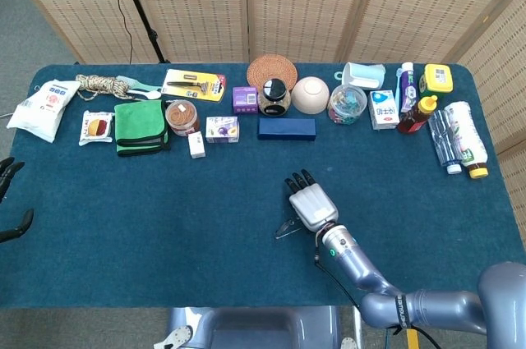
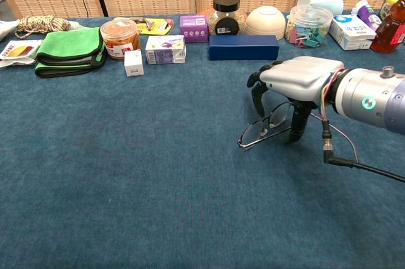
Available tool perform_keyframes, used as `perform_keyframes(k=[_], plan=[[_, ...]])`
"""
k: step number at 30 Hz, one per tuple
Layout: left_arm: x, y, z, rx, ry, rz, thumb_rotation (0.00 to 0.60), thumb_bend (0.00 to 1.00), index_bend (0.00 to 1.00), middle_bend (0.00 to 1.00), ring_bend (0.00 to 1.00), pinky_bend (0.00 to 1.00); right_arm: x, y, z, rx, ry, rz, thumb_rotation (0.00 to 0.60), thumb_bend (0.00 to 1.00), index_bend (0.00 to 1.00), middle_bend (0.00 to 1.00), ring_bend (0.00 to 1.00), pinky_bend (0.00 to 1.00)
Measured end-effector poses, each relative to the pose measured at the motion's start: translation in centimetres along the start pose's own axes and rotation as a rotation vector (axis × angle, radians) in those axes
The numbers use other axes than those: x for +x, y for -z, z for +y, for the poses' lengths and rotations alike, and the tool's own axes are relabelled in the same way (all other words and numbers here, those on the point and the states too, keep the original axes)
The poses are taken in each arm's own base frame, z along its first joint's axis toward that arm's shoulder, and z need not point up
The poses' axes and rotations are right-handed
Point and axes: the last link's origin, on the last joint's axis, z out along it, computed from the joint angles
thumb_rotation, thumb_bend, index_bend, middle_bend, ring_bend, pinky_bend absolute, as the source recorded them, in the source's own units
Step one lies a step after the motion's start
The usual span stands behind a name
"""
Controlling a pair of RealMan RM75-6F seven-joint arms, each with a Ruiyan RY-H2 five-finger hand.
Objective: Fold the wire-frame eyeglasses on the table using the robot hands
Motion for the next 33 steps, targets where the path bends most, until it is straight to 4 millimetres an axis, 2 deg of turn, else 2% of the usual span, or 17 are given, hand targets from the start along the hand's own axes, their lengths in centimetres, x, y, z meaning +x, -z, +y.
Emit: perform_keyframes(k=[6,18,27,33], plan=[[0.0,0.0,0.2,-0.007,0.002,0.001,0.447,0.43,0.0,0.0,0.0,0.0,0.6,0.9,0.6,-0.008,-0.009,0.002,0.6,0.0,0.35,0.07,0.0,0.0],[-0.2,0.1,0.4,-0.011,0.013,0.0,0.447,0.43,0.0,0.0,0.0,0.0,2.9,3.2,1.9,-0.008,-0.099,0.033,0.6,0.0,0.36,0.07,0.0,0.0],[-0.2,0.3,0.2,-0.005,0.012,-0.004,0.447,0.43,0.0,0.0,0.0,0.0,3.8,3.8,1.6,0.03,-0.21,0.048,0.6,0.0,0.38,0.07,0.0,0.0],[-0.1,0.5,0.1,-0.001,0.009,-0.007,0.446,0.43,0.0,0.0,0.0,0.0,3.8,3.8,1.3,0.057,-0.225,0.036,0.6,0.0,0.38,0.07,0.0,0.0]])
